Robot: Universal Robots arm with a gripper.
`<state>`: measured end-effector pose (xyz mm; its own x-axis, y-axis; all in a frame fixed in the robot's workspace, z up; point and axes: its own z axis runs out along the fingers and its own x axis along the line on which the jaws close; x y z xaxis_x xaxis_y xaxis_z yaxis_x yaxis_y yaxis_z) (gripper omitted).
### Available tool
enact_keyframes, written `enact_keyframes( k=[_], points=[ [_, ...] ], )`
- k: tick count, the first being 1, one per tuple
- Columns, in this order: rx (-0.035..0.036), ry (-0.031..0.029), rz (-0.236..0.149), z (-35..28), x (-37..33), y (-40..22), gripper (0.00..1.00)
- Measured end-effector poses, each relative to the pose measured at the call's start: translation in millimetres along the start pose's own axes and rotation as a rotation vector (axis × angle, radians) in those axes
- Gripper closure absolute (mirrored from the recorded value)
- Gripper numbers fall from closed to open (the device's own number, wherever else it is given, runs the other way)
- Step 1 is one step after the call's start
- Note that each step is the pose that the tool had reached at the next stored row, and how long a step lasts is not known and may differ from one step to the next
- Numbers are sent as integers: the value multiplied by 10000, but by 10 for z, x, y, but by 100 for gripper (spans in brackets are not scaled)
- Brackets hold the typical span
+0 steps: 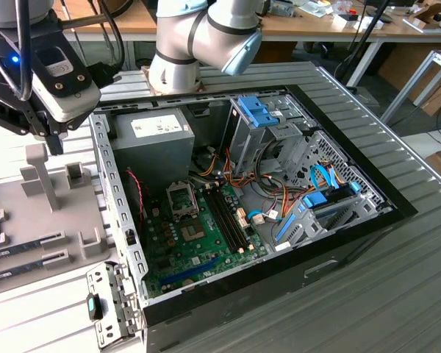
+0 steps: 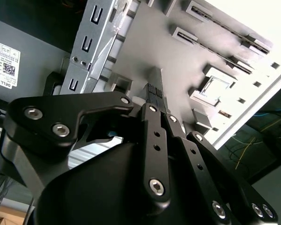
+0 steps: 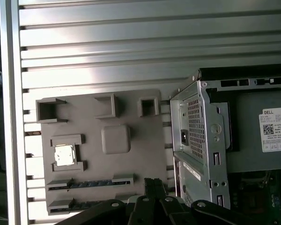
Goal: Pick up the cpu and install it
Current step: 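Reach for the cpu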
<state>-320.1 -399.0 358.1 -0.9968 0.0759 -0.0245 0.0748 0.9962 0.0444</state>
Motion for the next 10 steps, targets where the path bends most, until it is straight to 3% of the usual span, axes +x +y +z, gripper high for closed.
enact_keyframes(
  k=[10],
  points=[
    [0,0,0,23,47,-5,89]
  ],
)
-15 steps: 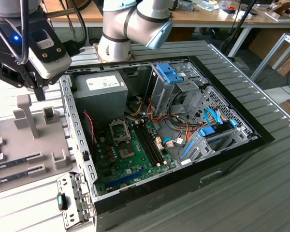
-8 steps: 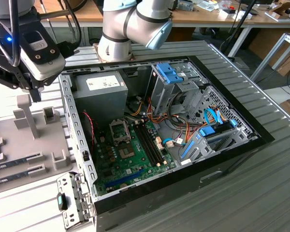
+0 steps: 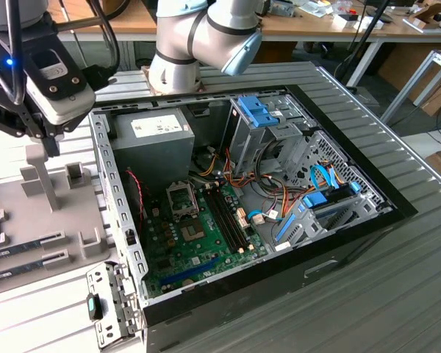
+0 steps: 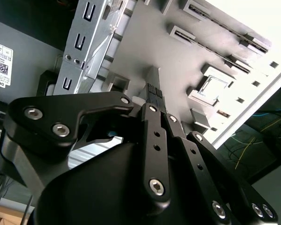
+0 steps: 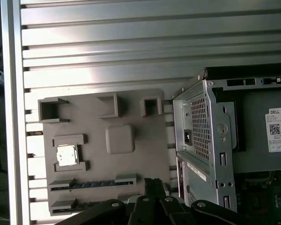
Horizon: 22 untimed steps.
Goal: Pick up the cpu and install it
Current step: 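Reach for the cpu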
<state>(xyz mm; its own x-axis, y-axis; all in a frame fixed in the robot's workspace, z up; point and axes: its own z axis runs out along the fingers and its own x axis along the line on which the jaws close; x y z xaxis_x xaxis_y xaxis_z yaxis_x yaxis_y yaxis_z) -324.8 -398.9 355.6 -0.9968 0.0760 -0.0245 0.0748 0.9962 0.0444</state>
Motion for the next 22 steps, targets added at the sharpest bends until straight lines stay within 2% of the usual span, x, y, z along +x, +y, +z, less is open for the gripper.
enact_keyframes(
  k=[22],
  points=[
    [0,0,0,35,95,-9,89]
  ],
)
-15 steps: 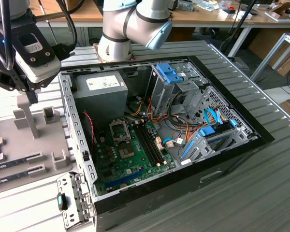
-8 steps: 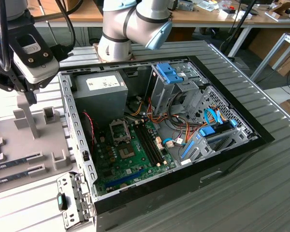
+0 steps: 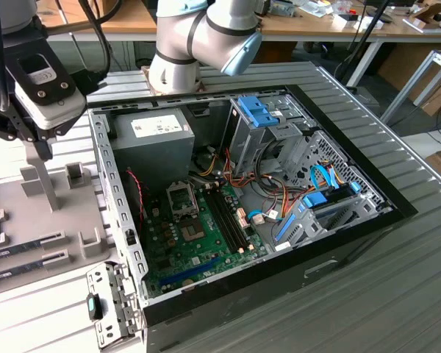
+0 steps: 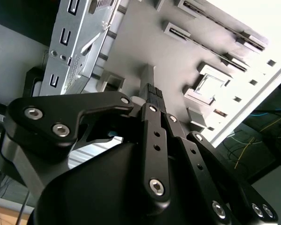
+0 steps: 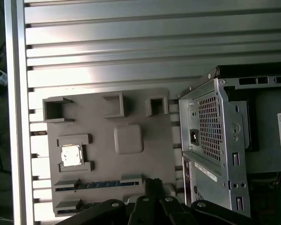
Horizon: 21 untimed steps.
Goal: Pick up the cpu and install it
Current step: 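Reach for the cpu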
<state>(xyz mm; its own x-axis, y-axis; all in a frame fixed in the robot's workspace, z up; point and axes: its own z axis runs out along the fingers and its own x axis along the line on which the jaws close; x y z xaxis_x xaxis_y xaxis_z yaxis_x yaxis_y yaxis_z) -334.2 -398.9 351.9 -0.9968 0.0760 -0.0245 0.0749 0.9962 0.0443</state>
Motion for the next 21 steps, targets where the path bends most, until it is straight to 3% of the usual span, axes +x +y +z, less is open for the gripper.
enact_keyframes(
  k=[21],
  points=[
    [0,0,0,25,116,-10,89]
  ],
)
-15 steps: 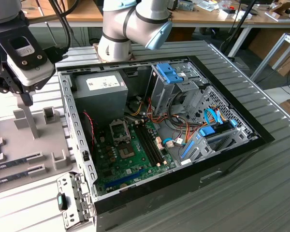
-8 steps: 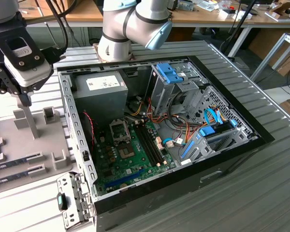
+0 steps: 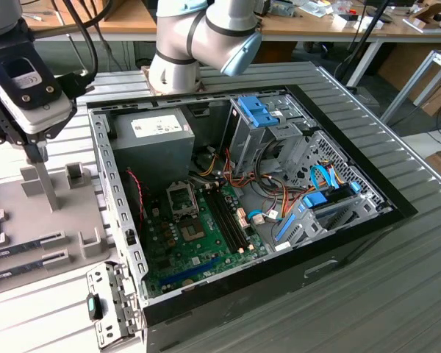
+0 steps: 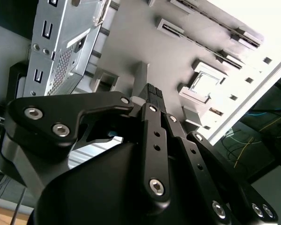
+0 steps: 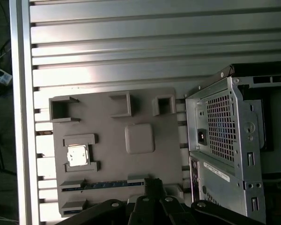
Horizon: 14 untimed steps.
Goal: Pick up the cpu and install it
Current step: 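Reach for the cpu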
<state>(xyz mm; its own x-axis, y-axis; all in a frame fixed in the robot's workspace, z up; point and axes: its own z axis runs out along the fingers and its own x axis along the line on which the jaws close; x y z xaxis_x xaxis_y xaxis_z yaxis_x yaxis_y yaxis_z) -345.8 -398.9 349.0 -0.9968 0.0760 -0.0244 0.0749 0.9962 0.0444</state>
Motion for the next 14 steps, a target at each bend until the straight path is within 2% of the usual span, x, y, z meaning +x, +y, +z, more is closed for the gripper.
enact_keyframes(
  k=[14],
  points=[
    [0,0,0,13,82,-7,89]
  ],
)
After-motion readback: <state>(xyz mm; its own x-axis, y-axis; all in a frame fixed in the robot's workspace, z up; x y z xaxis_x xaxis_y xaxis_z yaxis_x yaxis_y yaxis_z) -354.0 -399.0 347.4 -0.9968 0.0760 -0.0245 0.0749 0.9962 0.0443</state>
